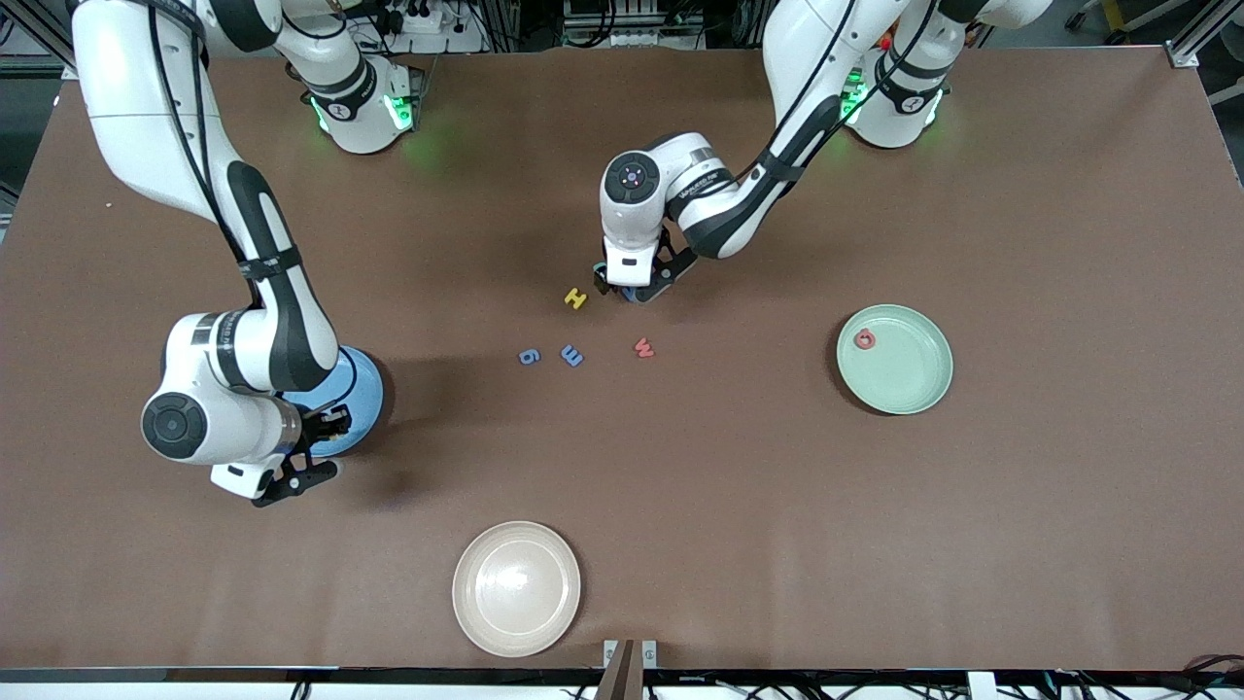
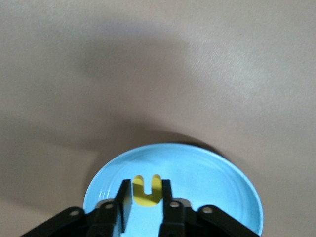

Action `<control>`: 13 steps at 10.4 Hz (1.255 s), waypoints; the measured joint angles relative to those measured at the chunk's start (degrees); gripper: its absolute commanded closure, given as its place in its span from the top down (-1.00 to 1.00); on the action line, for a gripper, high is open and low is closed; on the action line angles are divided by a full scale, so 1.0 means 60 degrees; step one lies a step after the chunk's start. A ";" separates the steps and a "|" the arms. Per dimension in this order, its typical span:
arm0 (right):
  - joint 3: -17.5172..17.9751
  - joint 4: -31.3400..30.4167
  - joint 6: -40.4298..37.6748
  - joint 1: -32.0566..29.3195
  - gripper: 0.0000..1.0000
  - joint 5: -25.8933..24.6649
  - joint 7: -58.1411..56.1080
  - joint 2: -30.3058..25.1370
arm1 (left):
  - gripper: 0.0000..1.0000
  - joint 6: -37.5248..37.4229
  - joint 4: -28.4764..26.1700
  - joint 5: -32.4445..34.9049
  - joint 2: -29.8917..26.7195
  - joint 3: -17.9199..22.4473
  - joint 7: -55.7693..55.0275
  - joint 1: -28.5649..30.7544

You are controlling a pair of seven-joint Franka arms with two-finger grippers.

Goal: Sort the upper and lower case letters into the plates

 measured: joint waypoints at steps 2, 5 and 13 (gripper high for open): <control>0.0025 -0.0094 0.0013 0.0008 1.00 0.0000 -0.0021 -0.0116 | 0.92 0.0156 0.0003 0.0342 0.0157 0.0041 0.0004 0.0031; 0.0086 -0.0022 0.0121 0.0077 1.00 0.0000 -0.0032 -0.0147 | 0.80 0.0159 0.0017 0.0583 0.0157 0.0057 0.0012 0.0048; 0.0410 0.0172 0.0168 0.0288 1.00 0.0005 -0.0168 -0.0218 | 0.06 0.0221 0.0018 0.0781 0.0168 0.0074 0.0028 0.0046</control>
